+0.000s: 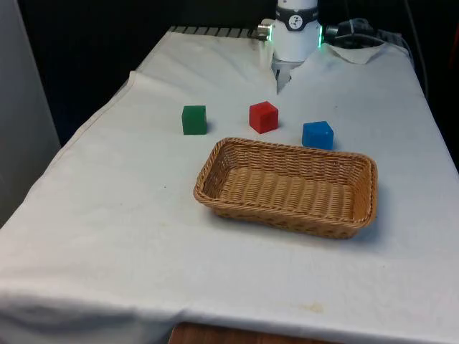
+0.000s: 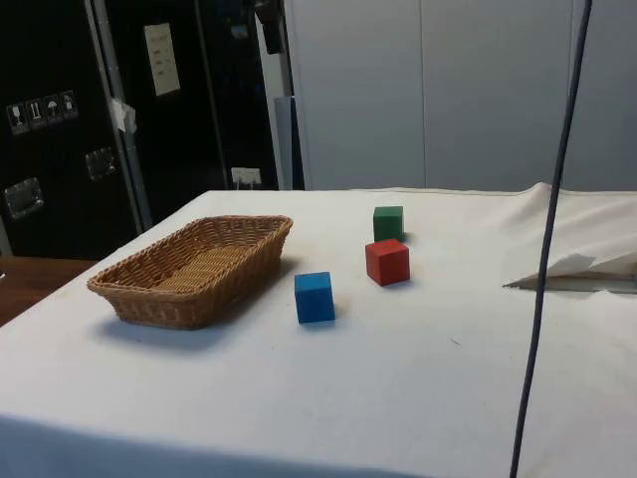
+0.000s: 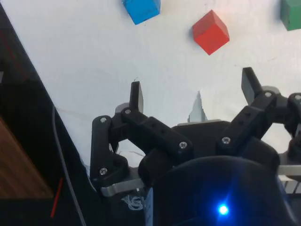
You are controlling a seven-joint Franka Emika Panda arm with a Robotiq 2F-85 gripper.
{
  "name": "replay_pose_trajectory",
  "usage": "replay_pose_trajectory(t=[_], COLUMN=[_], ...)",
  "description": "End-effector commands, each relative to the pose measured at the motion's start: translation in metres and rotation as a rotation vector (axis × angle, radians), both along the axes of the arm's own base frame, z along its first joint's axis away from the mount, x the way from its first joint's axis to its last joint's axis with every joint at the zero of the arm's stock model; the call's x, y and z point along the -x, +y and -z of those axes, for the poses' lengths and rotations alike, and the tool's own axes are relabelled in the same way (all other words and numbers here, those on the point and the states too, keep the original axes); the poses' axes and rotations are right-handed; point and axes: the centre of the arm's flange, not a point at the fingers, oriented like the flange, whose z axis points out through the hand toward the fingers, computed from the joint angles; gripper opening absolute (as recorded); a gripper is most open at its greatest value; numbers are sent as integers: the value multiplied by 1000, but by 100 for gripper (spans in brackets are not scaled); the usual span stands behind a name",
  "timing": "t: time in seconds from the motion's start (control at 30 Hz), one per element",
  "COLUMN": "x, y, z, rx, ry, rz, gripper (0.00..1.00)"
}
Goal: Pick up exactly two blocks and place them into the basket.
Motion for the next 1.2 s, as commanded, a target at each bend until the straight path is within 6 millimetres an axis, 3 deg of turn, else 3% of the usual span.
replay_pose_trajectory(t=[0.0,0.63,1.17], x=[5,33,71], y=[-5,-32,-54], z=[0,26,59], rx=[1,-15,18], ry=[-7,-37,-82], rz=[-6,-44,-53], gripper=[100,100,100])
